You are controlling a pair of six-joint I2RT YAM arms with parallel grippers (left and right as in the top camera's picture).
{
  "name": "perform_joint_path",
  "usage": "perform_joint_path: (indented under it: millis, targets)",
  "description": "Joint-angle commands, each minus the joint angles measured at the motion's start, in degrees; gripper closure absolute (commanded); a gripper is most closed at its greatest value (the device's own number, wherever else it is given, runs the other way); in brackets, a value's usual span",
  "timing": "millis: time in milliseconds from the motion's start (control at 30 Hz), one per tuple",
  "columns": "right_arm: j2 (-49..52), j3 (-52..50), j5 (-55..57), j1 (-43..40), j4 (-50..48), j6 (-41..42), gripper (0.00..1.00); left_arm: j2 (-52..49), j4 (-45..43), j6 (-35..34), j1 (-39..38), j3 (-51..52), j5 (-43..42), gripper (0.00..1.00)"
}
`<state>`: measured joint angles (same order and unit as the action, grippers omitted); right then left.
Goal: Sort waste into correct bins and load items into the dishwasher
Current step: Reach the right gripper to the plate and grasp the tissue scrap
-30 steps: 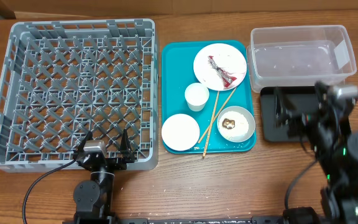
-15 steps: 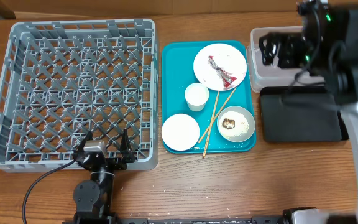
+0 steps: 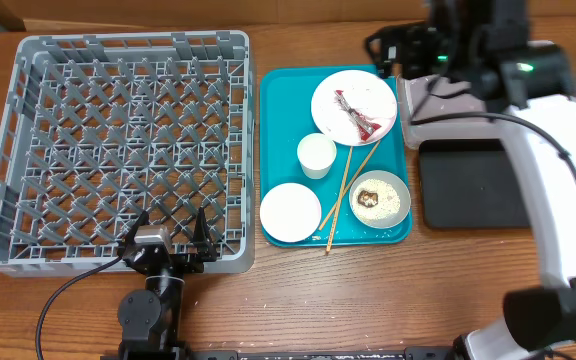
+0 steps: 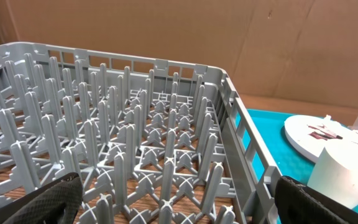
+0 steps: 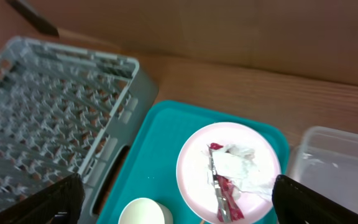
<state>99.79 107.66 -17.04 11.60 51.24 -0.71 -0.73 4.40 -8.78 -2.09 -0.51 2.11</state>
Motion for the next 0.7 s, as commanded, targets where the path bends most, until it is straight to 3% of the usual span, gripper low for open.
perform_joint_path:
  millis: [0,200,667]
  targets:
    - [6.84,0.70,9.86,3.74,-0.61,-3.82,0.02,0.48,-0.11,1.07,0.24,0.22,-0.48,0.00]
    - [17.88,0.70,20.63,6.84,-2.54,-6.10,0.02,0.48,-0.11,1.07,0.24,0.22,-0.48,0.00]
    - [33.81,0.68,20.61,6.78,-6.73,-7.28,0.04,0.48,-0.11,1.07,0.24,0.22,-0.48,0.00]
